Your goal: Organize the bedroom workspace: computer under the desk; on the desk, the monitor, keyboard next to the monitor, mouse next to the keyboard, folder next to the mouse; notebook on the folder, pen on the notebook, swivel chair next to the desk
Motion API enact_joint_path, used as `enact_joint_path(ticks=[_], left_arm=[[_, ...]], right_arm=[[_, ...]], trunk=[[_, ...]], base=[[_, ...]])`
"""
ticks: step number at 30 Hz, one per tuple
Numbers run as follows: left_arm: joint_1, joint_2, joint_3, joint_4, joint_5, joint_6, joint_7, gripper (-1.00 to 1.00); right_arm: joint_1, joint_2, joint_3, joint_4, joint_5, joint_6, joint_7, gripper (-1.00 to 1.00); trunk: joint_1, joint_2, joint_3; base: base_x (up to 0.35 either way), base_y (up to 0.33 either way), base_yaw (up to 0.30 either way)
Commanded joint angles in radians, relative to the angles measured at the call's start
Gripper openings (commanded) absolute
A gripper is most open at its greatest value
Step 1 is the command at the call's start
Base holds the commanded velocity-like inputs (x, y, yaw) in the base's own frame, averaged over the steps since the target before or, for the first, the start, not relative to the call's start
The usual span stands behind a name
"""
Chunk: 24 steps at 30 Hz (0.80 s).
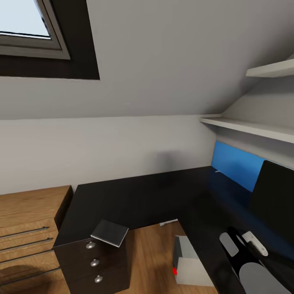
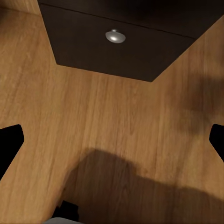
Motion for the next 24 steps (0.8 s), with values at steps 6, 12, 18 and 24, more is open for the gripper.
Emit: enact_joint_path(ticks=[6,12,18,24], left_arm=[[-0.001,0.002,-0.007,-0.001,0.01,-0.002,0.008,1.0],[-0.001,0.002,-0.006,-0.001,0.01,-0.001,0.008,1.0],[-0.001,0.029,-0.004,-0.001,0.011,-0.001,0.006,1.0],[-0.001,0.037,-0.004,-0.001,0.012,-0.001,0.003,1.0]], right_arm=[[-0.001,-0.008,0.001,0.0,-0.016,-0.009,0.029,-1.0],[-0.001,-0.022,0.001,0.019,-0.044,-0.006,0.047,-1.0],[-0.001,-0.027,0.001,0.026,-0.052,0.041,0.061,-1.0],[-0.001,-0.029,0.0,0.027,-0.053,0.048,0.077,-1.0]], trunk=[[0.023,-0.043,-0.02],[0.046,-0.085,-0.039],[0.069,-0.127,-0.058],[0.077,-0.141,-0.064]], base=[[0.0,0.0,0.0],[0.0,0.0,0.0],[0.0,0.0,0.0],[0.0,0.0,0.0]])
